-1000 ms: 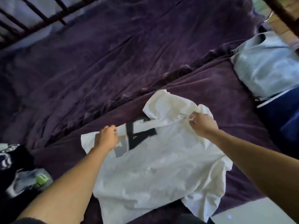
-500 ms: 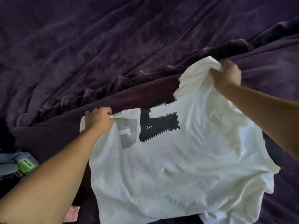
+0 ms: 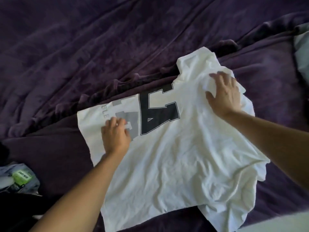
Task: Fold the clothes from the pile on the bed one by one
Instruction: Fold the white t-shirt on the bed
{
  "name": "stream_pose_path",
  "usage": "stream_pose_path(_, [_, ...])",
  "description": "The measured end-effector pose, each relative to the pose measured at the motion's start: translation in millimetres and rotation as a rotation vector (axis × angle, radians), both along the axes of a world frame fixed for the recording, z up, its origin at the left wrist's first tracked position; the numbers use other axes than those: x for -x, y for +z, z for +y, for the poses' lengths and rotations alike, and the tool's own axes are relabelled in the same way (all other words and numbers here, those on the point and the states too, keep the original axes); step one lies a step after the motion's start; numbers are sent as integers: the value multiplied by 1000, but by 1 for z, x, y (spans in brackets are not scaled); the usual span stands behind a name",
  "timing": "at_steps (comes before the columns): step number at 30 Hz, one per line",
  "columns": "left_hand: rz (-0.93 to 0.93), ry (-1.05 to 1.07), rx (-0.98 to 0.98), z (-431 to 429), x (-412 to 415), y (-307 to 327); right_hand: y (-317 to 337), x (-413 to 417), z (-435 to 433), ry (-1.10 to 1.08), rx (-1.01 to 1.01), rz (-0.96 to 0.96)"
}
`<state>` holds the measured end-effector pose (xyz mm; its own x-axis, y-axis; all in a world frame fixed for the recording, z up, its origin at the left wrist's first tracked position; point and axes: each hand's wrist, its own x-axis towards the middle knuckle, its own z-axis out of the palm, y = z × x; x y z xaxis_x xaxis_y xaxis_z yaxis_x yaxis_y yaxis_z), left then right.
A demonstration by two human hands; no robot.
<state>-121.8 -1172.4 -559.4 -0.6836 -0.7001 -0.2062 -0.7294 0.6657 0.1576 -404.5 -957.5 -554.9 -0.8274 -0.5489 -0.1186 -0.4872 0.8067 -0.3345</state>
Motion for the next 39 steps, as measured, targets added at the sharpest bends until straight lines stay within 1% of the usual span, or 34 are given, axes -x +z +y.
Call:
stream_pose_path(2, [-20, -49, -204, 50, -12, 6, 4, -40, 34, 58, 47, -57])
stream_pose_path(3, [-71, -68, -296, 76, -20, 10, 7, -63, 54, 90, 39, -125])
stream_pose_path(4, [-144, -91, -363, 100, -31, 12, 11, -83, 74, 138, 0, -186])
stream_pose_path(6, [-303, -146, -443, 144, -58, 13, 14, -120, 116, 260, -155, -280])
stream_pose_path(9, [-472, -217, -465, 192, -100, 16, 18, -163, 169, 425, -366, -464])
stream_pose_path(11, [-551, -253, -466, 213, -131, 12, 16, -185, 198, 571, -518, -530])
stream_pose_path(13, [-589, -244, -435, 231, -163, 9, 7, -202, 228, 700, -643, -482])
stream_pose_path(14, [-572, -209, -404, 237, -176, 8, 3, -209, 239, 726, -648, -439])
stream_pose_path(15, [-557, -178, -381, 242, -186, 7, -3, -215, 248, 740, -598, -376])
stream_pose_path(17, [-539, -150, -288, 243, -198, -1, -9, -221, 255, 650, -398, -274])
stream_pose_path(19, [-489, -140, -182, 240, -204, -12, -11, -218, 259, 522, -281, -242])
stream_pose_path(21, [-435, -146, -109, 238, -203, -18, -8, -221, 268, 501, -297, -253])
stream_pose_path(24, [-414, -131, -89, 240, -201, -21, -2, -235, 294, 576, -526, -404])
stream_pose_path(25, [-416, -131, -89, 242, -203, -20, -3, -240, 302, 583, -576, -400])
stream_pose_path(26, [-414, -133, -96, 244, -207, -17, -2, -243, 307, 562, -576, -391])
stream_pose_path(29, [-349, -167, -81, 251, -228, -4, 5, -252, 312, 363, -410, -372])
stream_pose_path(31, [-356, -178, -73, 255, -242, 5, 15, -259, 317, 284, -353, -350])
stream_pose_path(37, [-377, -202, -51, 258, -253, 3, 44, -269, 347, 252, -371, -287])
stream_pose_path(39, [-399, -143, -32, 253, -255, -7, 39, -263, 346, 272, -358, -248])
